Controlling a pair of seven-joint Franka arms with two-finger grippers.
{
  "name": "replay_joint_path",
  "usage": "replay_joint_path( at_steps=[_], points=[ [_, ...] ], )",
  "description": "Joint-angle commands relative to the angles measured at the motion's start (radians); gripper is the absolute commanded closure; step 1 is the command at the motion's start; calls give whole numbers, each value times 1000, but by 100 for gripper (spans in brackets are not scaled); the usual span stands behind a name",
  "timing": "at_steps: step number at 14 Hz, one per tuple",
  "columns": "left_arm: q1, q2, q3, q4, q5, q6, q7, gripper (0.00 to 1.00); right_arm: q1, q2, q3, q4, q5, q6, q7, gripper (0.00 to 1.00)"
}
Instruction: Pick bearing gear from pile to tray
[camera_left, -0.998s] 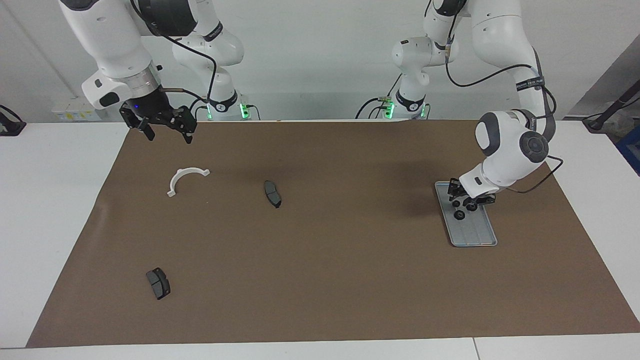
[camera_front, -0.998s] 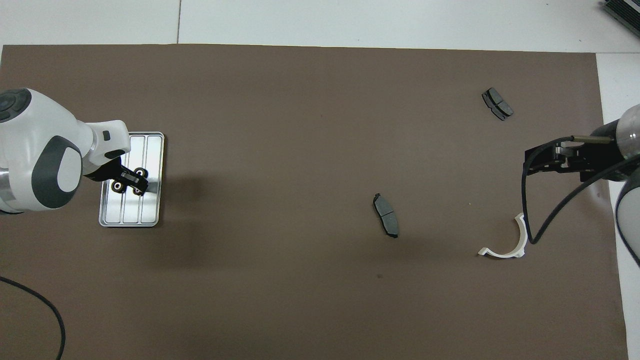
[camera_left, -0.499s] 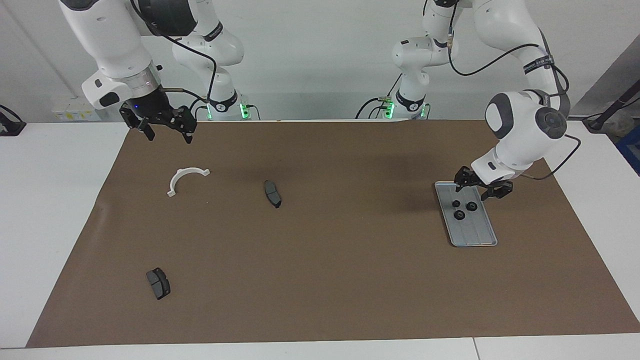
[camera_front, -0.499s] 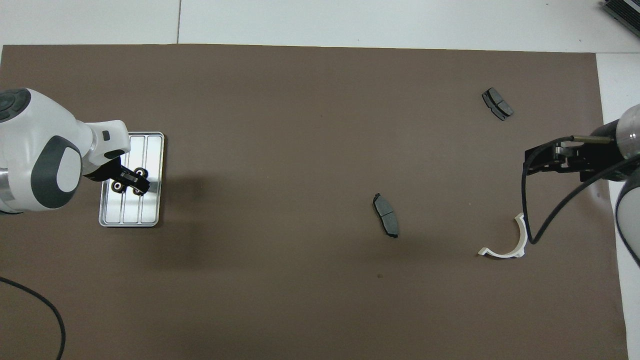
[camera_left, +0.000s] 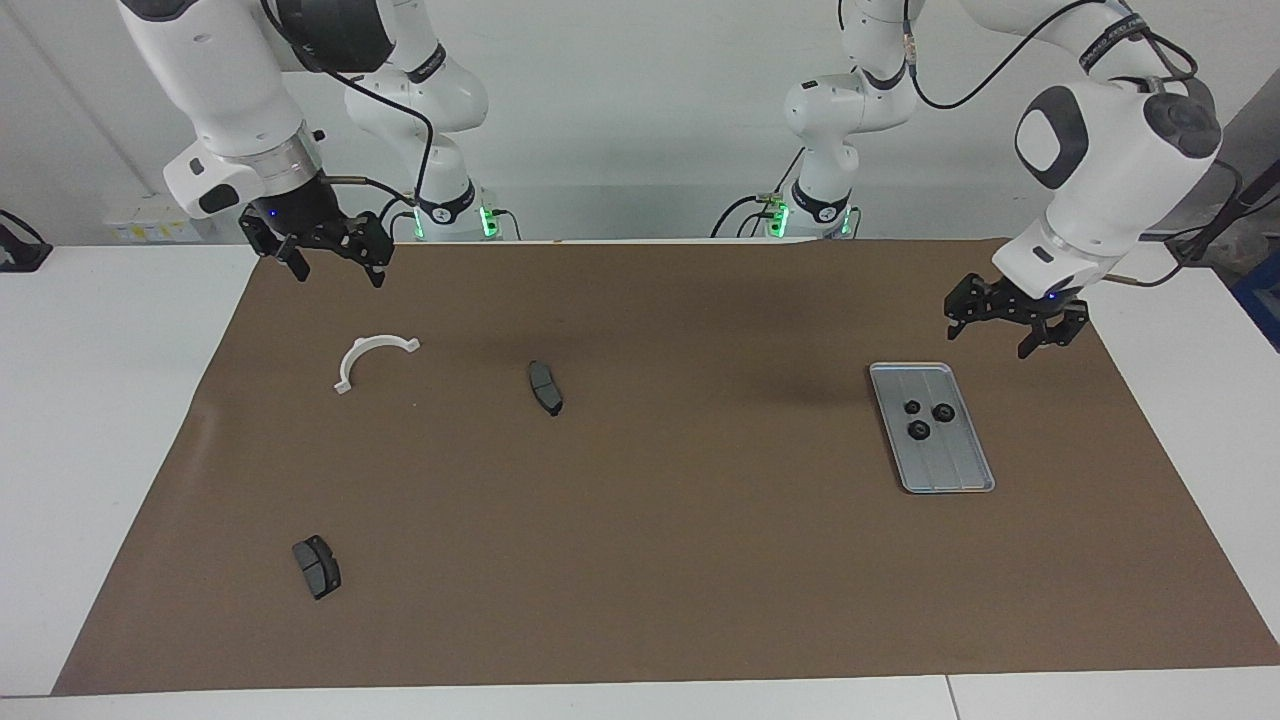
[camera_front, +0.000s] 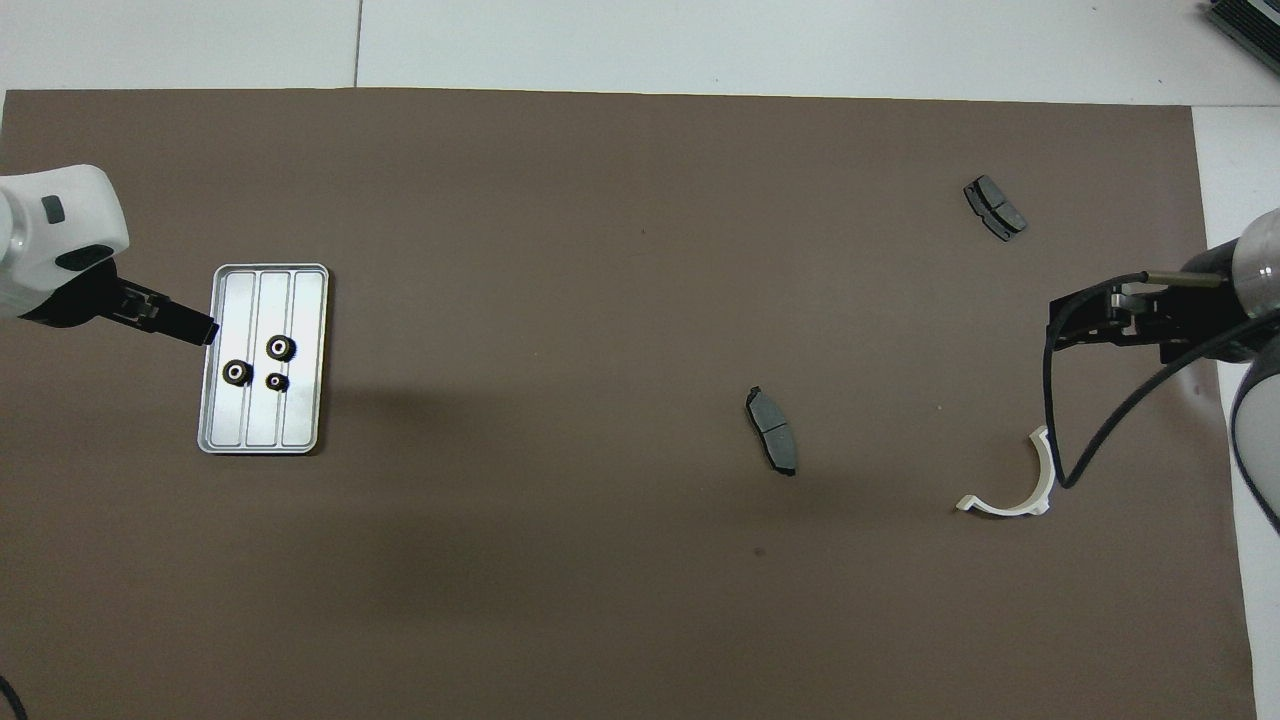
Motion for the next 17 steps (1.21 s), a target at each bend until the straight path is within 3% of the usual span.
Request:
replay_joint_path(
  at_steps=[1,5,8,17],
  points=[
    [17,-94,-1,-13,6,-71,-19,0,-12,-11,3,-2,28,-3,-41,0],
    [21,-111,4,4,6,-96,-27,0,-12,-11,3,-2,28,-3,-39,0],
    [8,-111,-8,35,6,-152,-149,0,-12,-11,3,-2,28,-3,-41,0],
    [8,-119,-25,35,-7,-169,-154,0,-14,-9,3,-2,28,-3,-39,0]
  ],
)
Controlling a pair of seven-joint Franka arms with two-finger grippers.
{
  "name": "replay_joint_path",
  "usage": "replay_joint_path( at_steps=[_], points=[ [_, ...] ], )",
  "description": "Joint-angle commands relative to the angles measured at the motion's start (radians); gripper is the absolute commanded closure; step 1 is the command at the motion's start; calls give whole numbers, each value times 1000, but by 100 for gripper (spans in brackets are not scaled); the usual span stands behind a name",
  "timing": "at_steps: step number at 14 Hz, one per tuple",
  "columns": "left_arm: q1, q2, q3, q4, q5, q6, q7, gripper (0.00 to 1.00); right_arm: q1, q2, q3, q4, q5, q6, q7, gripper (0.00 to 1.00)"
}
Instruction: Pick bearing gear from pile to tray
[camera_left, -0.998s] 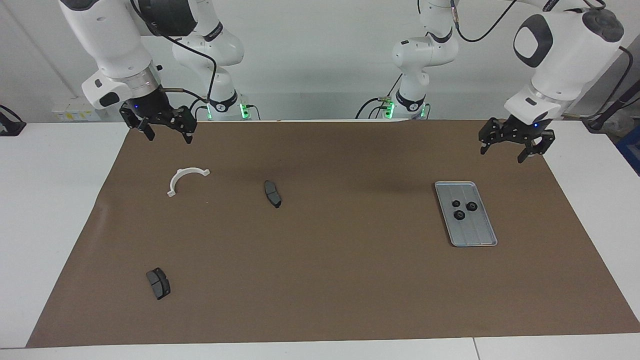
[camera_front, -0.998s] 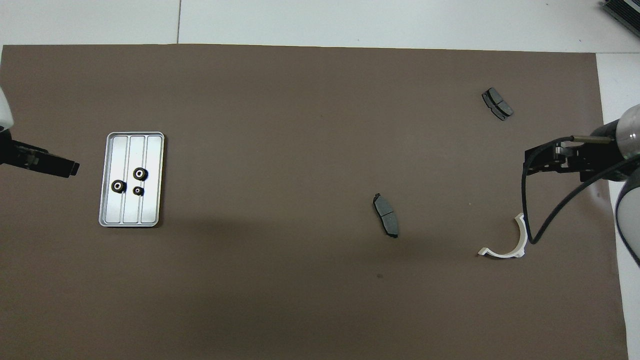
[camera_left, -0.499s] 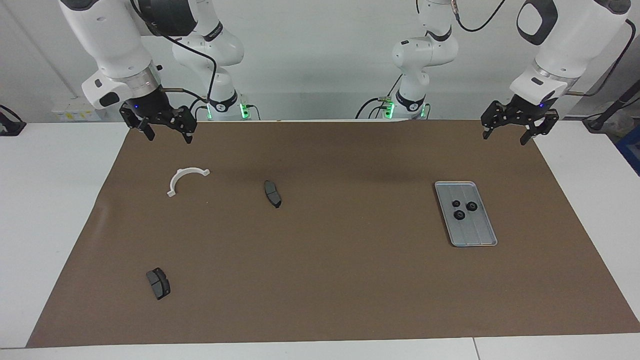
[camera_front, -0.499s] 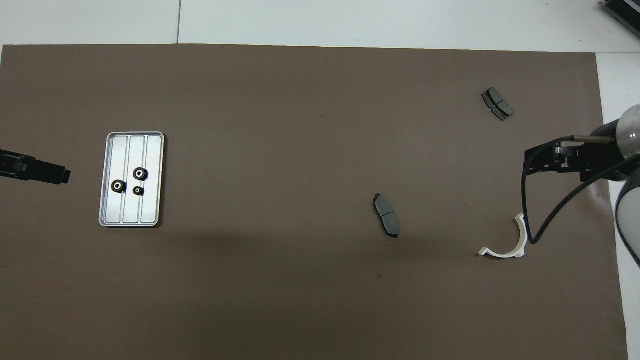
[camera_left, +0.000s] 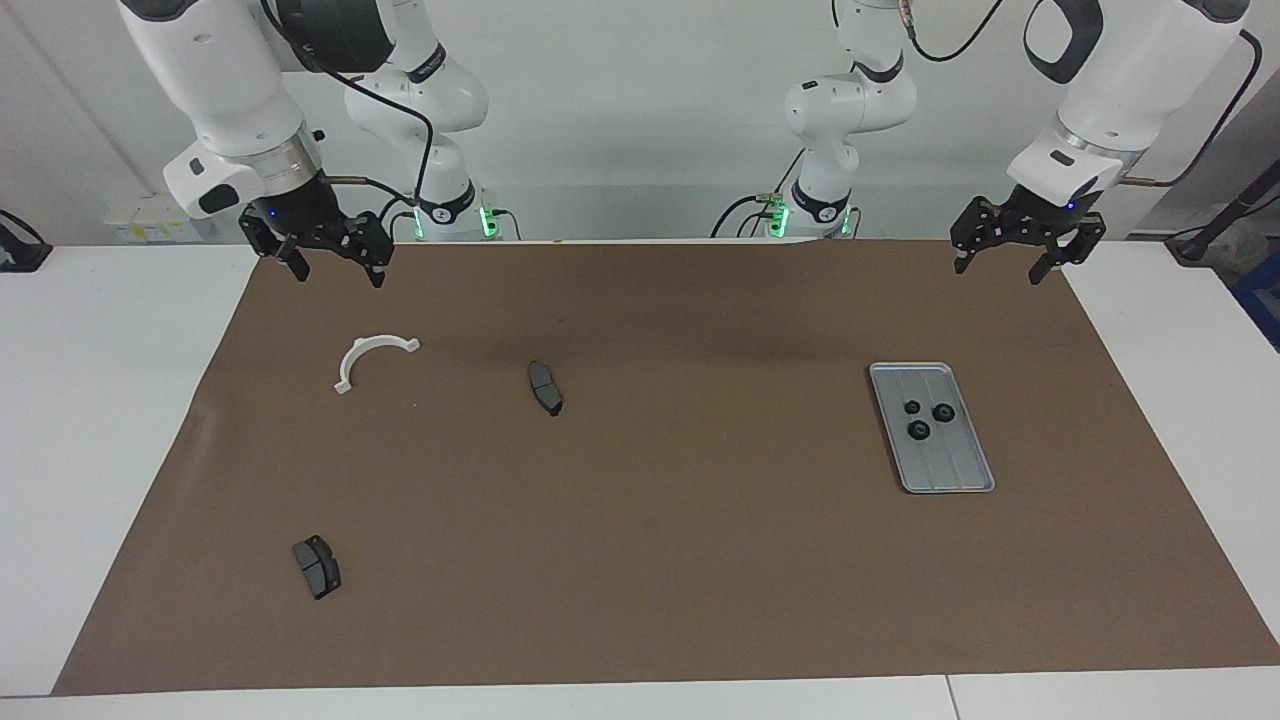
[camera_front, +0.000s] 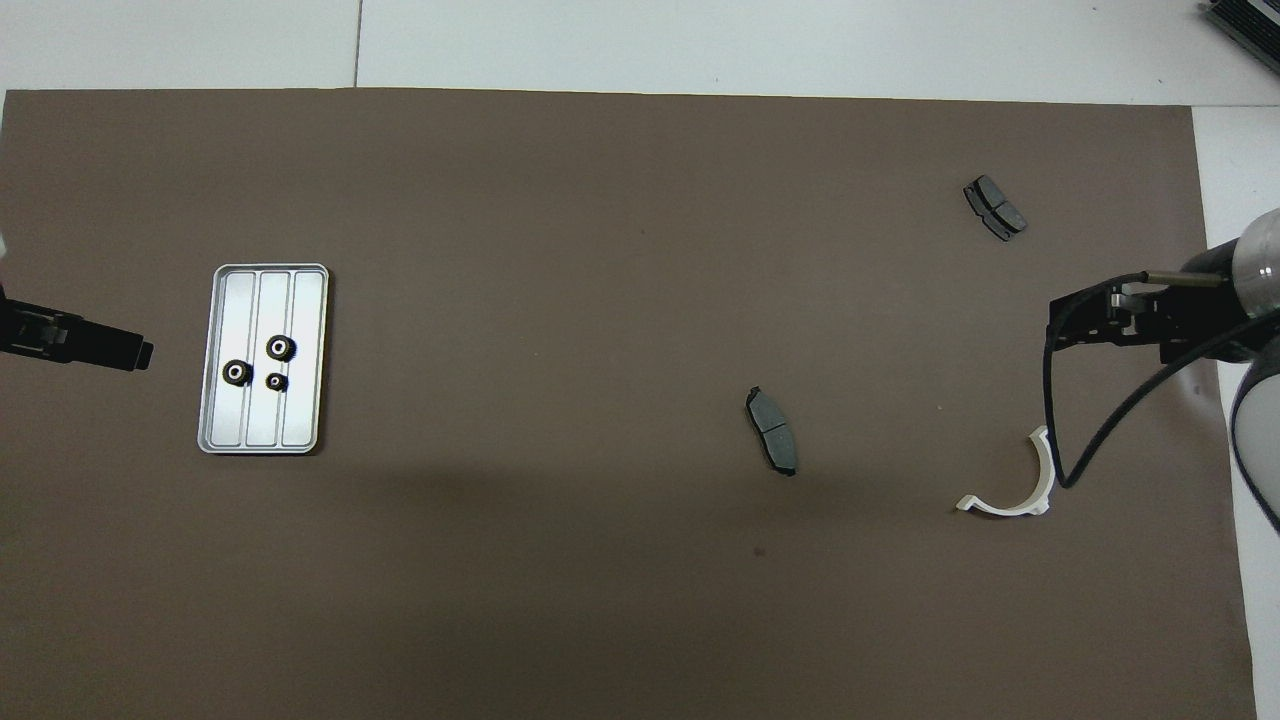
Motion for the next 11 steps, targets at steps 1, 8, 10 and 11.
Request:
replay_joint_path(
  at_steps=[1,8,10,11],
  points=[
    [-2,-8,1,11,-6,-26,-13,0,-12,-9,3,-2,28,-3,-42,0],
    [-3,-17,2,3,-6,-32,-12,0,-2,-17,7,-6,-12,14,-32,0],
    [-3,-18,2,3,-6,-32,-15,0,-3,-17,7,-3,-15,12,-33,0],
    [-3,-18,1,3,-6,-32,-16,0,-3,-17,5,0,-15,11,-38,0]
  ],
)
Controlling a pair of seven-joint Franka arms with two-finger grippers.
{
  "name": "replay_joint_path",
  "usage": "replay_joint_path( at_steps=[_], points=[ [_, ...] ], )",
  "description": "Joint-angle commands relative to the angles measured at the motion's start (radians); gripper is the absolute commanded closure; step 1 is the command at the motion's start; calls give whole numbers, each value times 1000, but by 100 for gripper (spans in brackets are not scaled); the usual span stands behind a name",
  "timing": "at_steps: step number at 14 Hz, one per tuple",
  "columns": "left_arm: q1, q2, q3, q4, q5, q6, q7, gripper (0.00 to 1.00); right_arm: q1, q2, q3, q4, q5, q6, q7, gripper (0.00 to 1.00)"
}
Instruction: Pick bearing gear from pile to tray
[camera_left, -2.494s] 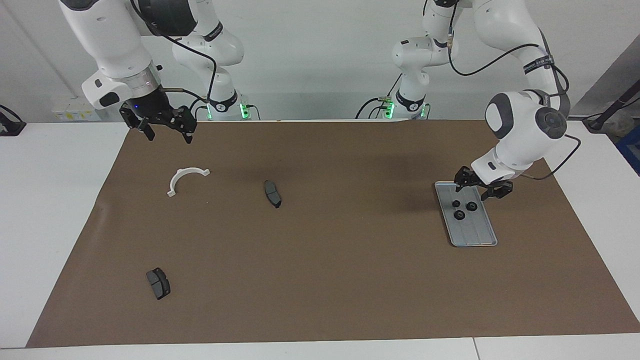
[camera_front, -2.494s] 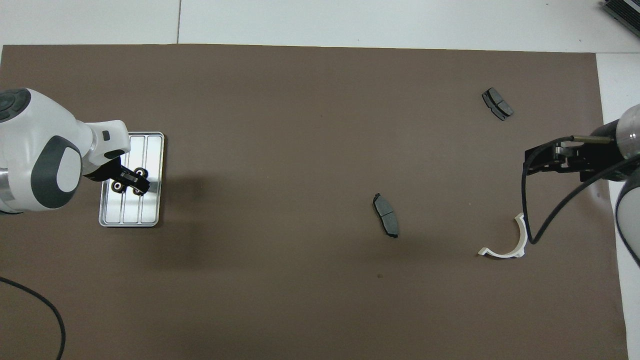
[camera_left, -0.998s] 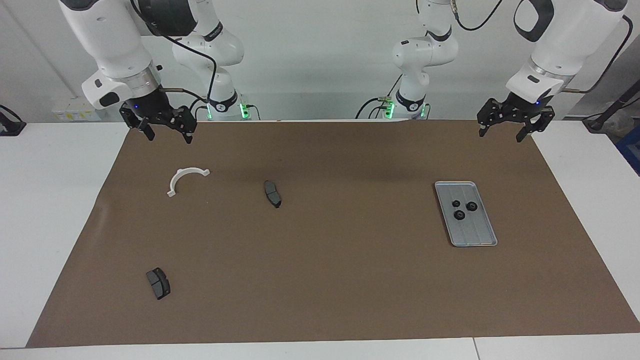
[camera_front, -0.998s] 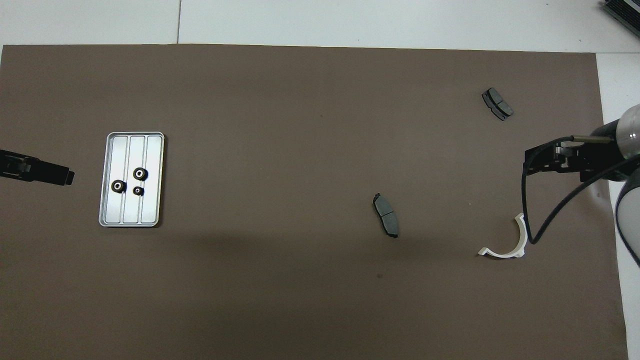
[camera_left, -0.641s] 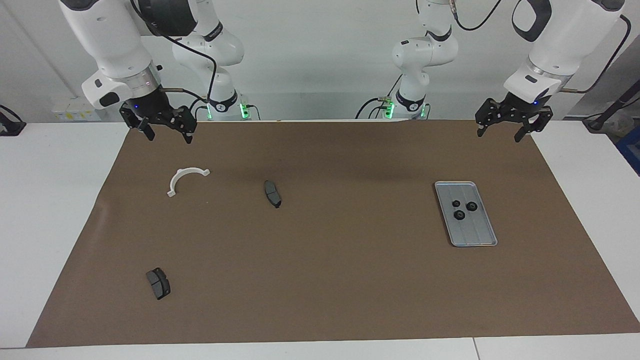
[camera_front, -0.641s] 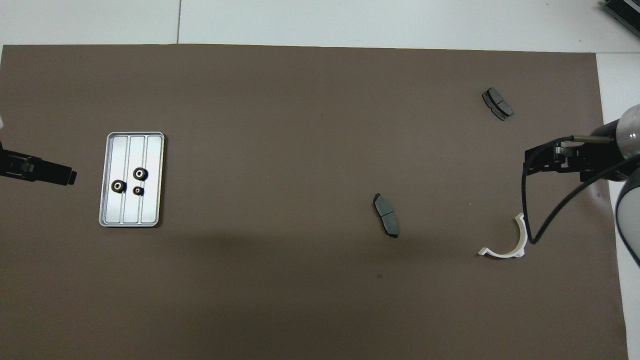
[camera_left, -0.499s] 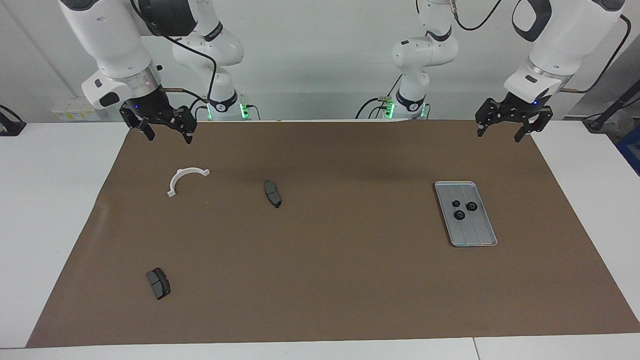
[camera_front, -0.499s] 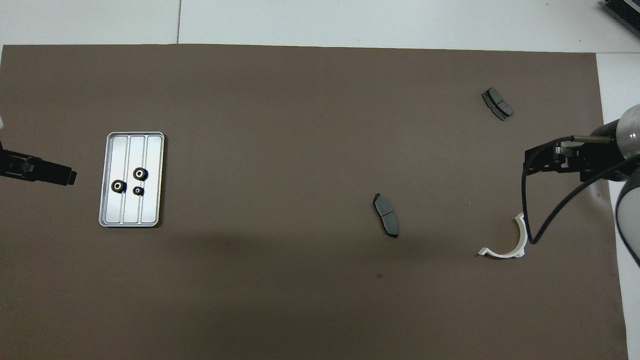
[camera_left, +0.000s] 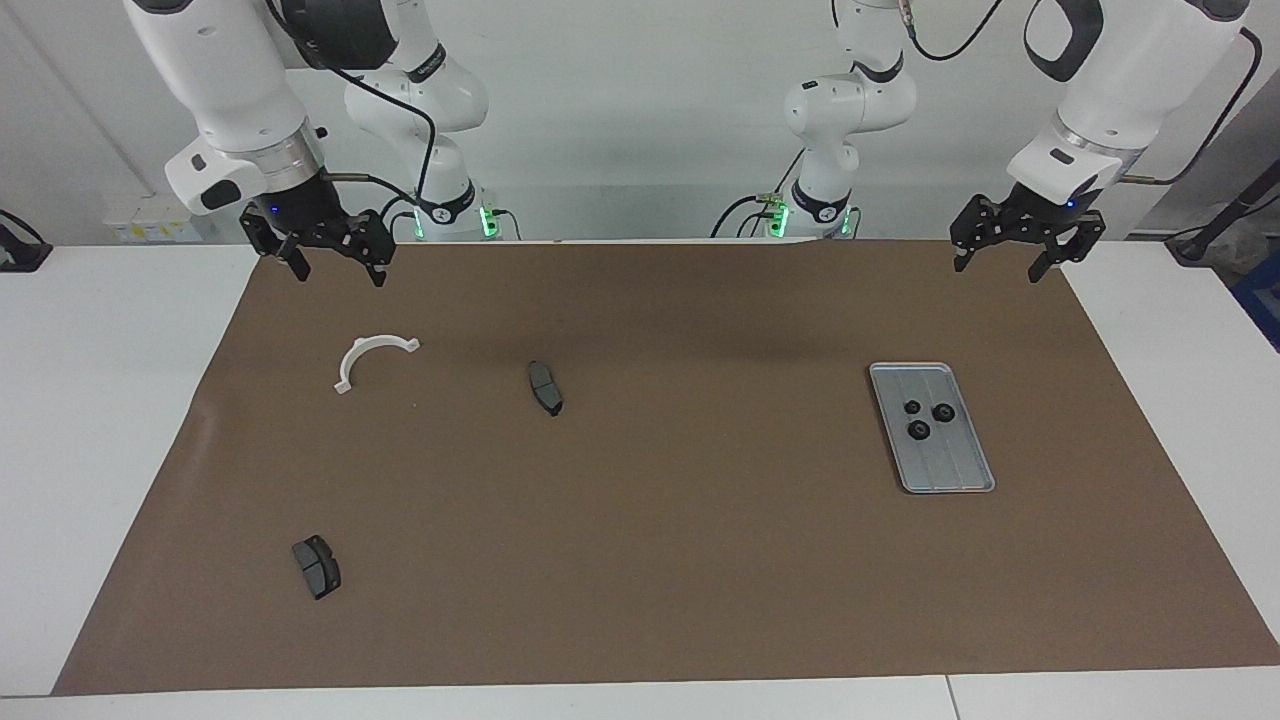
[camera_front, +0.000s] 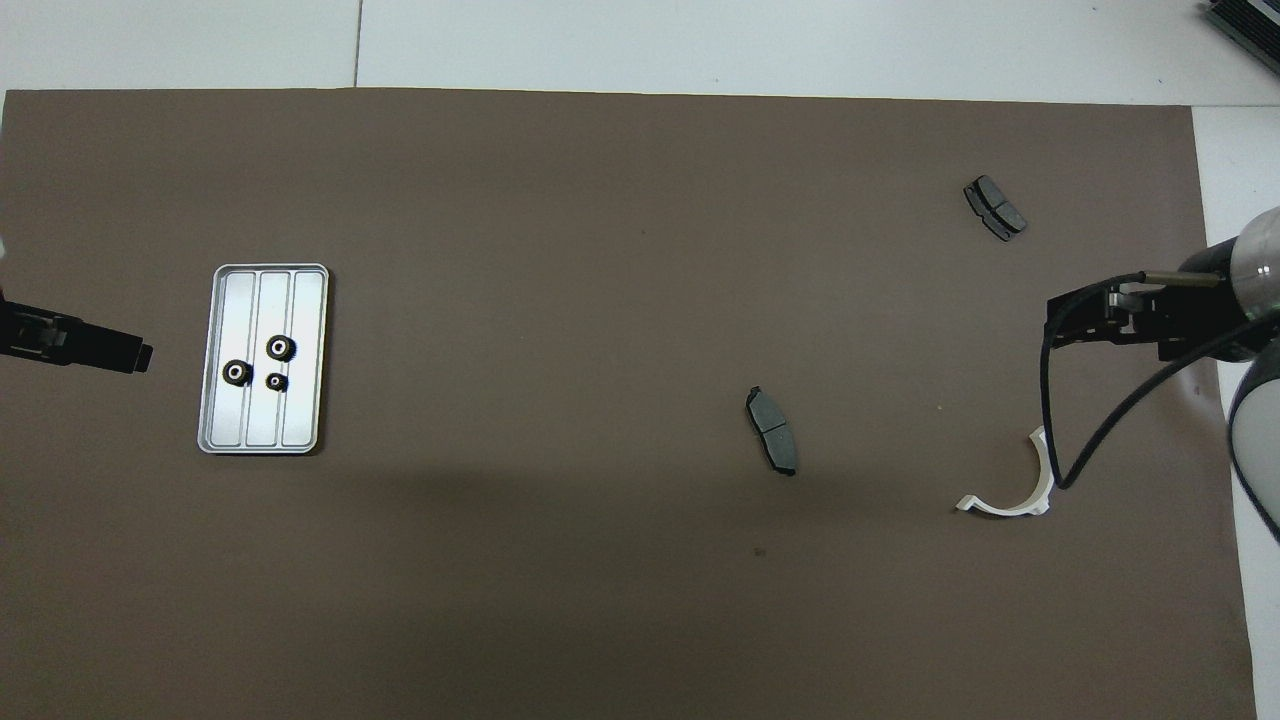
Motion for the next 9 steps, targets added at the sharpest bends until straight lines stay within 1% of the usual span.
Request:
replay_joint_path(
  at_steps=[1,3,6,9],
  points=[
    [-3,-15,-1,3,-6,-24,-35,0,-10,-13,4,0,-9,1,-38,0],
    [-3,-14,-2,5,-6,-22,-133,0,-8,-11,6,2,-9,4,-41,0],
    [-3,-14,-1,5,-6,-19,-138,0,-5,-14,7,-4,-9,7,-46,0],
    [5,-14,2,5,-4,-14,-129,0,-5,-14,7,-7,-9,4,-90,0]
  ],
)
